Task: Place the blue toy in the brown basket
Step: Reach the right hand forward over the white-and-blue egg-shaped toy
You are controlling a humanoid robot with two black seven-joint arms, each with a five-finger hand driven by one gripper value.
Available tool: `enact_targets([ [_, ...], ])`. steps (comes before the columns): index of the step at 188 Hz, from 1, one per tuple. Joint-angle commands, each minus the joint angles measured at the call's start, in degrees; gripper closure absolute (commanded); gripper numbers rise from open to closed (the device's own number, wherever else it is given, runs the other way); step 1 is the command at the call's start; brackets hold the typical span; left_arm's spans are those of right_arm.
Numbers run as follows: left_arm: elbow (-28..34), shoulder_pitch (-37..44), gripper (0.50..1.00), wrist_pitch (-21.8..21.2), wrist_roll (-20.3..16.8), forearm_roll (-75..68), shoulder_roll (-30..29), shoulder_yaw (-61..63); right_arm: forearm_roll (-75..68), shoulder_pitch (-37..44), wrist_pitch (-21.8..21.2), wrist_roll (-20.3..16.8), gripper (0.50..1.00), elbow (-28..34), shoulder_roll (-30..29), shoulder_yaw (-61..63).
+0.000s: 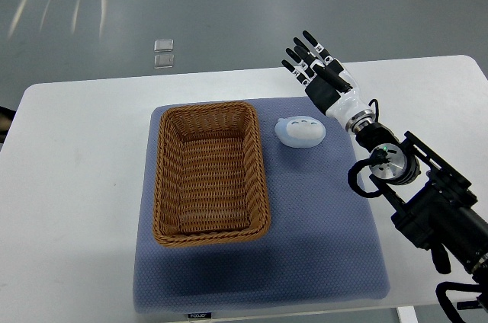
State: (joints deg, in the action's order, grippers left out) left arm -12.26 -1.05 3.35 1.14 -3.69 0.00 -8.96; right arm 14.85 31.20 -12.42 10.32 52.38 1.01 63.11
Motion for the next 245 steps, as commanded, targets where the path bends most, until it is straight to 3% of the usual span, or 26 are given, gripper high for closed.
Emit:
enact_targets([
  [1,-0.13,0.0,0.5,0.0,0.0,-0.01,0.0,0.08,0.0,0.09,0.02,-0.03,0.593,0.0,0.13,0.0],
  [82,0.04,0.0,0.5,0.08,0.0,-0.01,0.0,0.08,0.35,1.23,-0.42,-0.3,0.593,0.0,0.74,-0.35],
  [118,-0.22,0.0,0.5,0.08,0.0,-0.01,0.0,0.08,0.7,5.63,-0.94,-0.47,0.593,0.0,5.75,-6.24],
  [144,-0.57,0.0,0.5,0.08,0.0,-0.09,0.0,0.17,4.39,14.15,-4.02,-1.17,0.593,-0.44,13.31,-19.07],
  [177,-0.57,-0.09,0.5,0.08,0.0,-0.09,0.0,0.35,9.75,32.95,-4.72,-4.25,0.593,-0.35,21.13,-44.11],
  [216,-0.66,-0.88,0.5,0.17,0.0,-0.18,0.0,0.35,17.04,52.55,-8.76,-11.54,0.593,1.14,21.31,-73.2],
  [245,-0.66,-0.88,0.5,0.17,0.0,-0.18,0.0,0.26,18.98,58.45,-10.0,-15.15,0.593,5.01,20.78,-80.95],
])
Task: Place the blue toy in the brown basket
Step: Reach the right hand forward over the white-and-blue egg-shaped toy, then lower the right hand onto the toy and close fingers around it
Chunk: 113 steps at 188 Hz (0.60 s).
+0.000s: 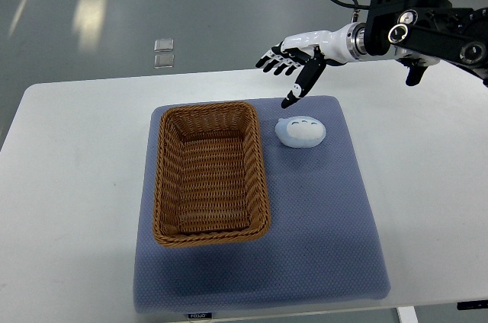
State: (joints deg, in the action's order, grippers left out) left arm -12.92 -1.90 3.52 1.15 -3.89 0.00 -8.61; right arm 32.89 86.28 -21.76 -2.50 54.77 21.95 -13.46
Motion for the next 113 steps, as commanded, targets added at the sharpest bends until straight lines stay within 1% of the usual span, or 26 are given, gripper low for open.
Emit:
enact_targets([
  [1,0.0,-0.03,0.5,0.0,-0.01,0.03,0.0,-0.09,0.94,3.46,-0.57,-2.59,0.593,2.88,-0.24,-4.47],
  [21,0.0,-0.03,0.5,0.0,-0.01,0.03,0.0,-0.01,0.94,3.37,0.49,-5.05,0.595,3.59,-0.77,-4.47],
  [54,0.0,-0.03,0.5,0.0,-0.01,0.03,0.0,-0.18,0.59,1.52,3.39,-5.49,0.597,3.59,-2.09,-4.56],
  [63,0.0,-0.03,0.5,0.0,-0.01,0.03,0.0,-0.18,0.59,1.52,3.39,-5.49,0.597,3.59,-2.09,-4.56],
  [64,0.0,-0.03,0.5,0.0,-0.01,0.03,0.0,-0.18,0.33,0.91,4.61,-6.54,0.597,3.59,-2.79,-4.38],
  [73,0.09,-0.03,0.5,0.0,-0.01,0.11,0.0,-0.18,0.33,0.73,6.37,-8.04,0.597,3.59,-3.49,-4.47],
  [87,0.09,-0.03,0.5,0.0,-0.01,0.03,0.0,-0.18,0.94,-0.5,8.92,-9.01,0.597,3.15,-4.81,-4.56],
  [103,0.36,-0.03,0.5,0.0,-0.01,0.11,0.0,-0.18,1.65,-1.73,9.45,-9.19,0.597,2.88,-5.08,-4.73],
  [113,0.36,-0.03,0.5,0.0,-0.01,0.11,0.0,-0.18,2.26,-2.7,9.54,-9.98,0.597,2.88,-4.99,-4.82],
])
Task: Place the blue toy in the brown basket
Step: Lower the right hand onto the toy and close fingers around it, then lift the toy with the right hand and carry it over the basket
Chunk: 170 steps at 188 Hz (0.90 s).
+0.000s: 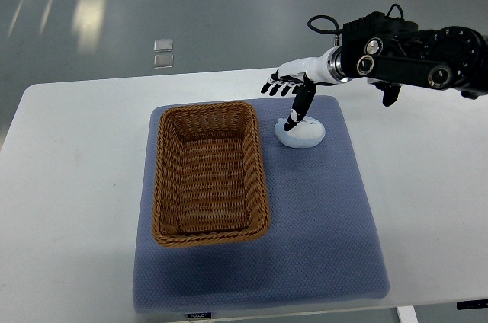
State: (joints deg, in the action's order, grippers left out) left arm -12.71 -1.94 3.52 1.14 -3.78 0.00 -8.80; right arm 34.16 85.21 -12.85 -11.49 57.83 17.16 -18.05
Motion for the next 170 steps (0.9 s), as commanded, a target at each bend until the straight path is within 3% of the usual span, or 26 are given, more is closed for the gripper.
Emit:
enact_targets([
  [1,0.14,0.0,0.5,-0.01,0.0,0.0,0.0,0.01,0.99,-1.8,0.63,-1.16,0.597,-0.18,-0.19,-0.32],
  [104,0.23,0.09,0.5,-0.09,0.09,0.0,0.0,0.01,3.98,-7.61,4.68,-1.87,0.605,-2.9,-1.51,-0.58],
  [137,0.23,0.09,0.5,-0.09,0.09,0.0,0.0,0.01,4.16,-9.19,4.76,-1.78,0.644,-3.87,-2.3,-0.58],
  [164,0.23,0.09,0.5,-0.09,0.0,0.0,0.0,0.01,5.21,-10.16,5.47,-1.52,0.709,-4.31,-2.83,-0.58],
  [170,0.23,0.09,0.5,-0.01,0.09,0.0,0.0,0.01,5.74,-10.33,5.55,-1.43,0.744,-4.31,-2.83,-0.49],
])
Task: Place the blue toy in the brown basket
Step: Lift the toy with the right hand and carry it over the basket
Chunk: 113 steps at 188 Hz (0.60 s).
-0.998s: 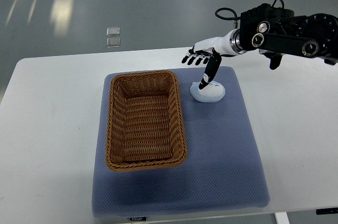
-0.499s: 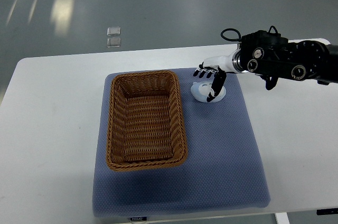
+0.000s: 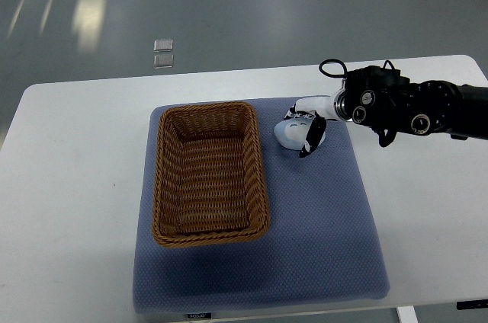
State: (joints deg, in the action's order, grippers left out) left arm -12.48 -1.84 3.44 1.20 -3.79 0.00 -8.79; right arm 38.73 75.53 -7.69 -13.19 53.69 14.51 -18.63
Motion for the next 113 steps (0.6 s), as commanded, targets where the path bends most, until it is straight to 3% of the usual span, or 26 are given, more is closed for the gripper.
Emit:
enact_targets([
  [1,0.0,0.0,0.5,0.08,-0.06,0.01,0.0,0.0,1.35,-0.65,0.39,0.35,0.76,-0.16,-0.18,0.17],
  [9,0.0,0.0,0.5,0.08,-0.06,0.01,0.0,0.0,1.7,-0.74,0.57,0.44,0.828,-0.16,-0.18,0.34],
  [34,0.08,0.08,0.5,-0.01,-0.06,0.01,0.0,0.0,1.88,-0.04,0.48,0.44,0.912,-0.07,0.7,0.7],
  [62,0.08,0.08,0.5,0.08,0.03,0.01,0.0,0.0,1.08,4.8,-1.1,0.35,0.926,1.51,4.21,1.4],
  [113,0.08,0.08,0.5,0.08,0.03,0.01,0.0,0.0,-3.57,18.24,-4.27,0.35,0.92,13.46,10.45,2.72],
])
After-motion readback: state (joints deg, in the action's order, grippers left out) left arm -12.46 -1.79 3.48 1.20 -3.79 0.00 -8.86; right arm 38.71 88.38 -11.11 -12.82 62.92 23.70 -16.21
